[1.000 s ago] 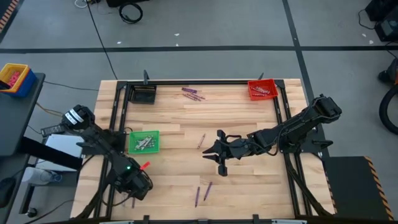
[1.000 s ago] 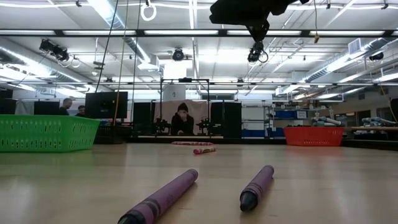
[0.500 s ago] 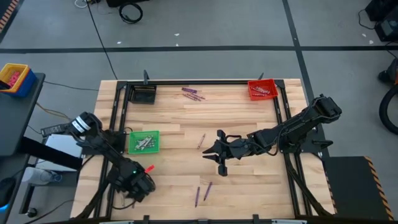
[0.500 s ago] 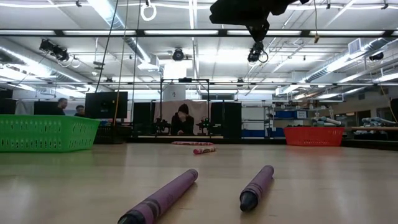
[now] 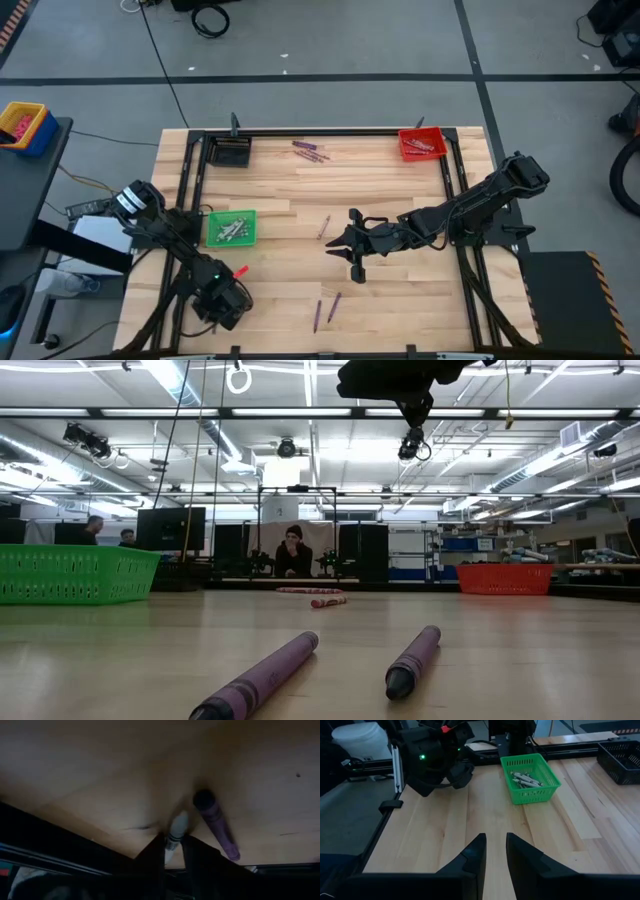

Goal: Sort crayons
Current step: Put the white crayon into the green bin

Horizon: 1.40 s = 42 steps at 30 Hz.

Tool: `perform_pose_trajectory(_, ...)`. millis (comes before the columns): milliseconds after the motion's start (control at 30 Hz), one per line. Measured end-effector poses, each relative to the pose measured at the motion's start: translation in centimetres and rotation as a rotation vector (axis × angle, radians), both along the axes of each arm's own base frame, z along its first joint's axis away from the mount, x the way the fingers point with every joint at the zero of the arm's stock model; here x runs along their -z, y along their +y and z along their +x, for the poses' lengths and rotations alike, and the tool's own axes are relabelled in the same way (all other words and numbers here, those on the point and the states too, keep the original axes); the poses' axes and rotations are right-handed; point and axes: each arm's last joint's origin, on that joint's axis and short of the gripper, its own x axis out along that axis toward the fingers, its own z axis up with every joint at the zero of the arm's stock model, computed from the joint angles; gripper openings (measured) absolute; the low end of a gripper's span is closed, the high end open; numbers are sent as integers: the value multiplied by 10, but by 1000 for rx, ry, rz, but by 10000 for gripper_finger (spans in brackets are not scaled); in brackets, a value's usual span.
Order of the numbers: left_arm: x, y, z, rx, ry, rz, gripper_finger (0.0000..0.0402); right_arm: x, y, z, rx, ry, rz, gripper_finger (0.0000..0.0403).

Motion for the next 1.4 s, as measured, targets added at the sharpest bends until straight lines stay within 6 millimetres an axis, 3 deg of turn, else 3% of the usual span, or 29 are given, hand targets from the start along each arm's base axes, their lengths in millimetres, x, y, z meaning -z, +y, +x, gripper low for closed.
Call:
perform_pose_trajectory(167, 0, 0, 0, 1, -13, 17, 42, 0, 0, 0, 0, 0, 0, 79)
perform_pose_trajectory(433, -3, 2, -1, 20, -30, 21, 43, 0, 0, 0, 0, 0, 0, 79)
perform_pose_trajectory(700, -35, 18, -2, -31, -172, 157, 43, 0, 0, 0, 0, 0, 0, 79)
perform_pose_trajectory(900, -80, 50, 0, -47, -267, 292, 43, 0, 0, 0, 0, -1, 0, 79)
perform_pose_trajectory(1133, -134, 101, 12, 37, -575, 675, 43, 0, 0, 0, 0, -3, 1, 79)
perform_pose_trajectory(1267, -139, 126, 23, 167, -599, 761, 43, 0, 0, 0, 0, -3, 1, 79)
perform_pose_trajectory(1400, -127, 144, 31, 344, -539, 774, 43, 0, 0, 0, 0, -2, 0, 79)
